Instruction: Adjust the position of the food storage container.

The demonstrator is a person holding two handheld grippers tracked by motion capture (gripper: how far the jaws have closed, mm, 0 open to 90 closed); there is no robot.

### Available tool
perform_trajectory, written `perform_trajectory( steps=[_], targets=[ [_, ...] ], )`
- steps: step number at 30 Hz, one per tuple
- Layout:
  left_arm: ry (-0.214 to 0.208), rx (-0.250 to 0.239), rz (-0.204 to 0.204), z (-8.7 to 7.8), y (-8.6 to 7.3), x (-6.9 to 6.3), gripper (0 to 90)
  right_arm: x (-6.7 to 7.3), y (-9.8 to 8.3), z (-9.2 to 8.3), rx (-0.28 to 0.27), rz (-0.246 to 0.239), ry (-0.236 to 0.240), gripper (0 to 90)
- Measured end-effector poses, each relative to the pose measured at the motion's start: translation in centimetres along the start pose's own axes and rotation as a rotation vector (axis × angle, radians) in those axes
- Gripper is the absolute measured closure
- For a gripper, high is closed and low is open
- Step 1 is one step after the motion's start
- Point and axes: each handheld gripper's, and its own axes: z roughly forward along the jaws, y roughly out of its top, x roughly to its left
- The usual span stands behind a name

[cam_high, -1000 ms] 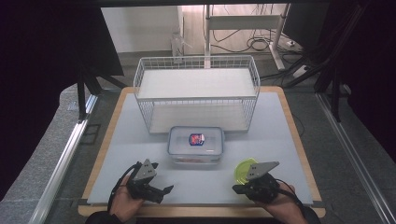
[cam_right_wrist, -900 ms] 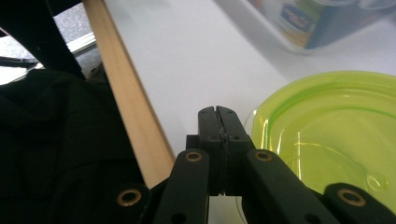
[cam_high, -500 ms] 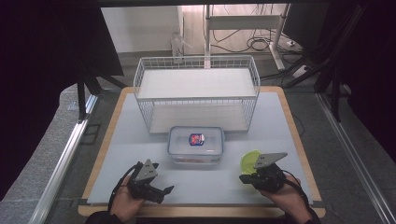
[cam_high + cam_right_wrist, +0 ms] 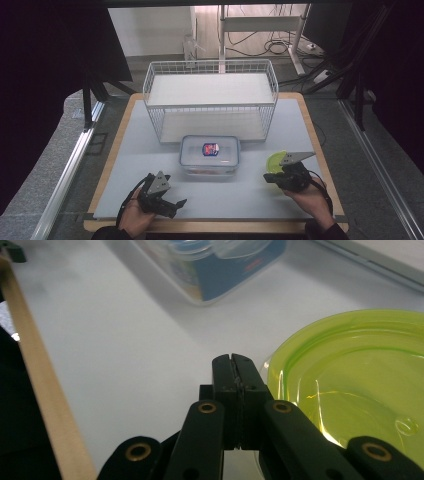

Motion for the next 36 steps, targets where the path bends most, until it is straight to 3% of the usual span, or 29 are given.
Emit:
perform_trajectory(
  steps=[13, 17, 22, 25, 26, 28, 31, 32, 33, 35, 36],
  targets=[
    [0.003, 0.016, 0.002, 0.2, 0.0, -0.1, 3.5, -3.1, 0.1, -0.5, -0.028, 0.052, -0.075, 90.0],
    [0.002, 0.032, -0.025, 0.3, 0.0, 0.0, 3.6, -2.6, 0.2, -0.4, -0.028, 0.040, -0.073, 90.0],
    [0.053, 0.055, -0.050, 0.1, 0.2, 0.4, 3.8, -1.9, 0.6, -0.2, -0.033, 0.022, -0.073, 89.3],
    [0.078, 0.055, -0.061, -0.1, 0.4, 1.0, 4.3, -1.5, 0.8, 0.1, -0.043, 0.021, -0.079, 88.5],
    [0.089, 0.039, -0.090, -0.2, 0.6, 1.6, 6.0, -1.3, 0.9, 0.2, -0.052, 0.019, -0.078, 88.5],
    [0.090, 0.034, -0.103, -0.3, 0.8, 2.1, 7.3, -1.2, 1.0, 0.3, -0.057, 0.022, -0.075, 88.4],
    [0.125, -0.001, -0.120, -0.4, 1.3, 3.2, 22.9, -0.8, 1.6, 0.9, -0.068, 0.018, -0.083, 88.2],
    [0.122, -0.020, -0.138, -0.4, 1.5, 3.6, 30.4, -0.7, 1.8, 1.1, -0.070, 0.013, -0.086, 88.2],
    [0.103, -0.057, -0.194, -0.6, 1.8, 4.6, 37.4, -0.5, 2.0, 1.4, -0.071, 0.013, -0.089, 88.3],
    [0.088, -0.063, -0.214, -0.5, 2.0, 5.0, 49.8, -0.4, 2.2, 1.7, -0.073, 0.010, -0.091, 88.3],
    [0.092, -0.064, -0.223, -0.4, 2.2, 5.4, 49.8, -0.3, 2.4, 2.0, -0.073, 0.011, -0.090, 88.3]
  ],
)
